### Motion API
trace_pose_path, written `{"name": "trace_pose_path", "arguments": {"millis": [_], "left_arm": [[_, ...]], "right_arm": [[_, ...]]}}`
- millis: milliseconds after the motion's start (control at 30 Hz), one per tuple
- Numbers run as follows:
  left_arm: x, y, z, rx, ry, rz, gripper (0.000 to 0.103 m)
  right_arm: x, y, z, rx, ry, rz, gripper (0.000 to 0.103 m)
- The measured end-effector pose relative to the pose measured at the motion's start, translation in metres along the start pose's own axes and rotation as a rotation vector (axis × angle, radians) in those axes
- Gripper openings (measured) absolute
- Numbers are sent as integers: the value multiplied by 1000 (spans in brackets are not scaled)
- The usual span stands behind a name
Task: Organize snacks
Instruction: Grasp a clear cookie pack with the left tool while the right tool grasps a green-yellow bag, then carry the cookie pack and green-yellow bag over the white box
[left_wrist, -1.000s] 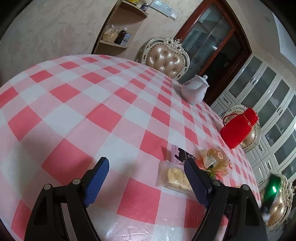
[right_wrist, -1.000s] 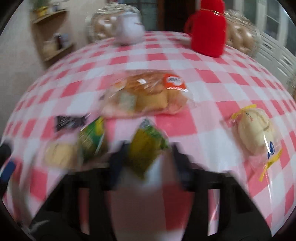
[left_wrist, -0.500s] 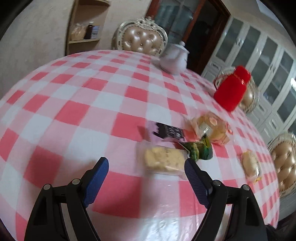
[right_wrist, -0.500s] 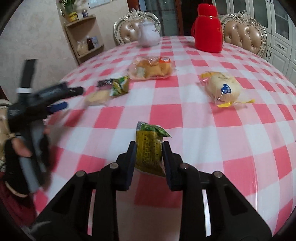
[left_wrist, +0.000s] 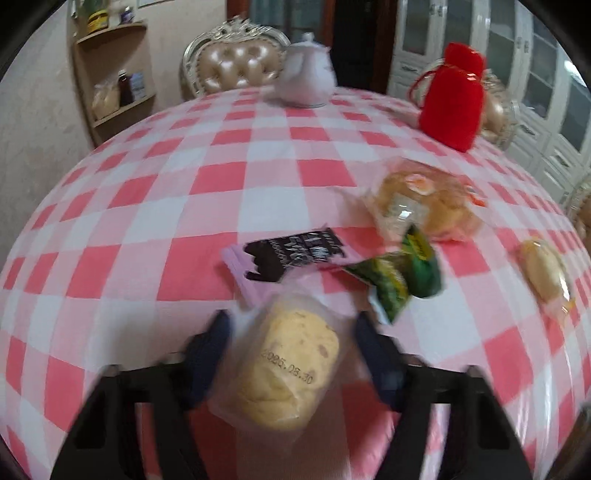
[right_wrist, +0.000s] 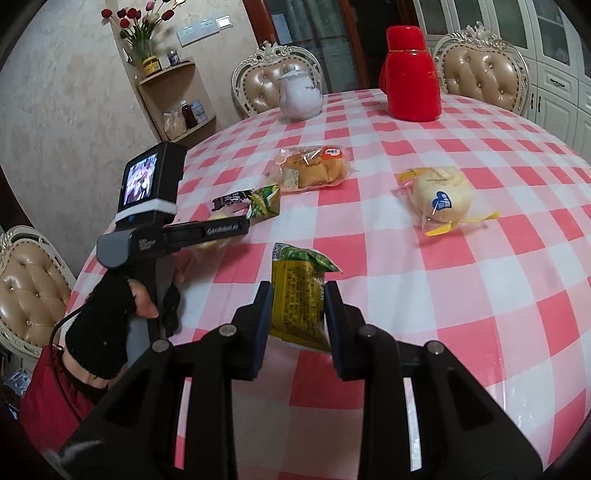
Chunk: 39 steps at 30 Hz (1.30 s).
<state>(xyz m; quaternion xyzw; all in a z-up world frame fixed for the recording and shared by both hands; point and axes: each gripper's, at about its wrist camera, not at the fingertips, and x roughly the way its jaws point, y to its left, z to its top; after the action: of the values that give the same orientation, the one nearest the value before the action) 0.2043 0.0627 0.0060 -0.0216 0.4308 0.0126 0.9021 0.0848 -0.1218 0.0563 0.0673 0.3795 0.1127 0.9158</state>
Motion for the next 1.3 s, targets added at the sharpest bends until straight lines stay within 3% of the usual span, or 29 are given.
{"name": "trace_pose_path", "arguments": {"millis": [167,400,600,700,767,867,933,967,1033,1100,1300], "left_arm": [[-19,3,-20,22,8,-11,39],[-65,19,-51,-55,-43,-49,37],[-71,25,-74,-64,-29,-66,38],[-70,21,-79,-45,2,-59,46],[-76,19,-84,-37,3,-44,67],[-85,16,-96,-15,-10,-27,71],[-82,16,-99,-5,12,-32,67],[-82,18,-98,-13,5,-46,53],[-82,22,-96,-35,-3,-63,38],[-83,26,-97,-51,-11,-99,37],[-120,30,-118,-100,-111,-84,37]], "right_arm": [[8,3,-4,-35,9,-11,32],[12,4,-8,-32,23,-2,32],[13,17,-20,-34,42,31,32],[10,21,-28,-38,46,38,32],[5,21,-32,-32,42,46,32],[0,20,-36,-20,39,58,31],[-2,21,-37,-18,39,65,31],[-3,22,-38,-21,39,69,31],[-4,25,-40,-30,36,77,31],[-5,28,-42,-38,31,85,32],[-13,27,-53,4,26,152,32]]}}
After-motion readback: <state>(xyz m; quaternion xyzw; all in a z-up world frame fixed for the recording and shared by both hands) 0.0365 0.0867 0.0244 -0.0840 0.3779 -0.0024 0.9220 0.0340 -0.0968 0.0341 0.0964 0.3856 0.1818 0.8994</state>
